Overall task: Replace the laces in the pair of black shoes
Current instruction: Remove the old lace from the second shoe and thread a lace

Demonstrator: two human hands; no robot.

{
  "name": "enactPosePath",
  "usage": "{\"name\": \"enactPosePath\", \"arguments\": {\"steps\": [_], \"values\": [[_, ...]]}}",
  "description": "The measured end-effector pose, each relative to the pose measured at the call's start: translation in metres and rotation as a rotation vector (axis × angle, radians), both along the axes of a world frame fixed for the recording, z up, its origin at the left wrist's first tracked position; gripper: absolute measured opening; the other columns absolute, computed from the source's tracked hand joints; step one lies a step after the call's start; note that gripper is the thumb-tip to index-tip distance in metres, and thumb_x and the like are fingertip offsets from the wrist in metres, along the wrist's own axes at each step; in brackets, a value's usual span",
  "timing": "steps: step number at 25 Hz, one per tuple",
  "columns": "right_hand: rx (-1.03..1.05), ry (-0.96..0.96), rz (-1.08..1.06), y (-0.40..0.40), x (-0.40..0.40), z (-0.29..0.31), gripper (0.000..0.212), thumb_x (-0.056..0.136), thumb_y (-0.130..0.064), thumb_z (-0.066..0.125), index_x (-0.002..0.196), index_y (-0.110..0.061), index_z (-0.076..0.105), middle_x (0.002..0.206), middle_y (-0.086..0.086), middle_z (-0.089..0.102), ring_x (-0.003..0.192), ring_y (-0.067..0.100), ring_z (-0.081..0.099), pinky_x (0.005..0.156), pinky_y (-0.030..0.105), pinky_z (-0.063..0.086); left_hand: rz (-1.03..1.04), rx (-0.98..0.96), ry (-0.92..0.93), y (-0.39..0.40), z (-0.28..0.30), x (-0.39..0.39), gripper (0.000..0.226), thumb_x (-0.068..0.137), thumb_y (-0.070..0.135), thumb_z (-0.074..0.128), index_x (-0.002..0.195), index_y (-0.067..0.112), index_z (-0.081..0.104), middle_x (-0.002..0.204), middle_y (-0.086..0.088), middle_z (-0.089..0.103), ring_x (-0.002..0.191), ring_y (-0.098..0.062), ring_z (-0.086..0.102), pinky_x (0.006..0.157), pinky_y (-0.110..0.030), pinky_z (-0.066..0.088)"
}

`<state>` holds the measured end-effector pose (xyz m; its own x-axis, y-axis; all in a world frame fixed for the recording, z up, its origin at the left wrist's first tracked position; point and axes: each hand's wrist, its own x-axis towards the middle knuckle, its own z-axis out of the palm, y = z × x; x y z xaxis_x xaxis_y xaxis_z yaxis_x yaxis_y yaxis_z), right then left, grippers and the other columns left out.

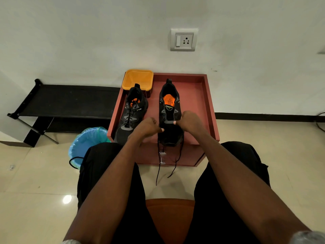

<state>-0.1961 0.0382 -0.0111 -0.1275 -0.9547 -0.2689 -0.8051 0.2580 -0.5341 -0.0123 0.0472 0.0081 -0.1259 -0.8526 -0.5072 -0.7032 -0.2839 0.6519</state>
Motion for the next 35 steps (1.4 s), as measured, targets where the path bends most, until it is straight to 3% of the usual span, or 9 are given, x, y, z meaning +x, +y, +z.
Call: {"name": "enactPosePath", "arguments": {"steps": [3, 6, 12, 15, 19, 25, 29, 32, 35], "values": [[0.126, -0.017, 0.001, 0.006, 0.002, -0.007, 0.021, 0.088, -0.026, 0.071, 0.095, -0.008, 0.061, 0.085, 0.005, 0.061, 0.078, 0.021, 0.06, 0.065, 0.032, 0.045, -0.003, -0.014, -0.019, 0.003, -0.003, -0.007, 0.035, 0.089, 0.021, 0.072, 0.073, 0.018, 0.041, 0.07, 0.0, 0.042, 0.063, -0.013, 0.039, 0.06, -0.027, 0.035], [0.125, -0.241, -0.157, 0.011, 0.003, 0.005, 0.008, 0.088, -0.011, 0.06, 0.083, -0.006, 0.058, 0.079, 0.009, 0.061, 0.07, 0.02, 0.057, 0.059, 0.031, 0.044, 0.09, -0.091, 0.025, 0.003, -0.002, -0.01, 0.033, 0.09, 0.019, 0.068, 0.071, 0.017, 0.041, 0.068, -0.001, 0.045, 0.062, -0.013, 0.043, 0.059, -0.028, 0.037], [0.213, -0.961, -0.098, 0.026, -0.012, 0.062, 0.021, 0.095, 0.0, 0.054, 0.113, -0.007, 0.064, 0.098, 0.015, 0.075, 0.084, 0.023, 0.073, 0.076, 0.032, 0.058, 0.263, 0.214, 0.758, 0.012, 0.023, -0.016, 0.014, 0.098, 0.006, 0.049, 0.107, 0.007, 0.06, 0.098, -0.011, 0.072, 0.093, -0.022, 0.068, 0.088, -0.033, 0.051], [0.056, -0.85, -0.024, 0.034, -0.016, 0.072, 0.025, 0.093, 0.001, 0.058, 0.113, -0.008, 0.069, 0.101, 0.007, 0.076, 0.084, 0.003, 0.07, 0.066, 0.015, 0.052, 0.113, 0.369, 0.97, 0.02, 0.03, -0.014, 0.026, 0.098, 0.015, 0.05, 0.121, 0.005, 0.058, 0.107, -0.016, 0.072, 0.104, -0.029, 0.067, 0.103, -0.039, 0.046], [-0.121, -0.773, -0.312, 0.029, -0.026, 0.068, 0.015, 0.092, -0.002, 0.063, 0.105, -0.005, 0.069, 0.086, 0.003, 0.071, 0.062, 0.005, 0.061, 0.048, 0.012, 0.041, 0.103, 0.29, 0.893, 0.019, 0.037, -0.002, 0.024, 0.093, 0.009, 0.056, 0.116, 0.001, 0.058, 0.081, -0.007, 0.066, 0.073, -0.018, 0.062, 0.074, -0.032, 0.052], [0.147, -0.993, -0.759, 0.009, -0.05, 0.051, 0.014, 0.096, -0.01, 0.054, 0.087, -0.009, 0.065, 0.062, -0.001, 0.067, 0.053, 0.007, 0.055, 0.05, 0.02, 0.04, 0.552, -0.038, 0.516, -0.004, 0.035, 0.037, 0.013, 0.097, 0.01, 0.053, 0.102, 0.01, 0.065, 0.08, -0.002, 0.066, 0.06, -0.008, 0.05, 0.051, -0.022, 0.034], [-0.16, -0.346, -0.393, 0.014, -0.026, 0.055, 0.015, 0.091, -0.006, 0.057, 0.104, -0.004, 0.064, 0.089, 0.005, 0.062, 0.07, 0.01, 0.053, 0.059, 0.023, 0.04, 0.422, -0.092, 0.368, -0.003, 0.028, 0.028, 0.009, 0.093, 0.007, 0.059, 0.101, 0.008, 0.063, 0.082, -0.004, 0.072, 0.056, -0.007, 0.053, 0.048, -0.02, 0.035], [-0.028, -0.648, 0.075, 0.021, -0.002, 0.063, 0.036, 0.093, -0.013, 0.066, 0.128, -0.013, 0.057, 0.115, 0.001, 0.065, 0.101, 0.01, 0.062, 0.084, 0.024, 0.052, 0.186, -0.021, 0.45, 0.0, 0.028, 0.007, 0.007, 0.092, 0.006, 0.062, 0.099, 0.003, 0.062, 0.077, -0.007, 0.072, 0.055, -0.01, 0.053, 0.046, -0.021, 0.034], [0.084, -0.642, 0.258, 0.023, 0.006, 0.061, 0.022, 0.093, -0.01, 0.065, 0.115, -0.012, 0.064, 0.1, 0.004, 0.072, 0.088, 0.009, 0.068, 0.081, 0.022, 0.055, 0.148, 0.0, 0.512, -0.001, 0.029, -0.002, 0.004, 0.09, 0.009, 0.067, 0.089, 0.006, 0.065, 0.073, -0.007, 0.07, 0.053, -0.011, 0.052, 0.047, -0.023, 0.033]]}}
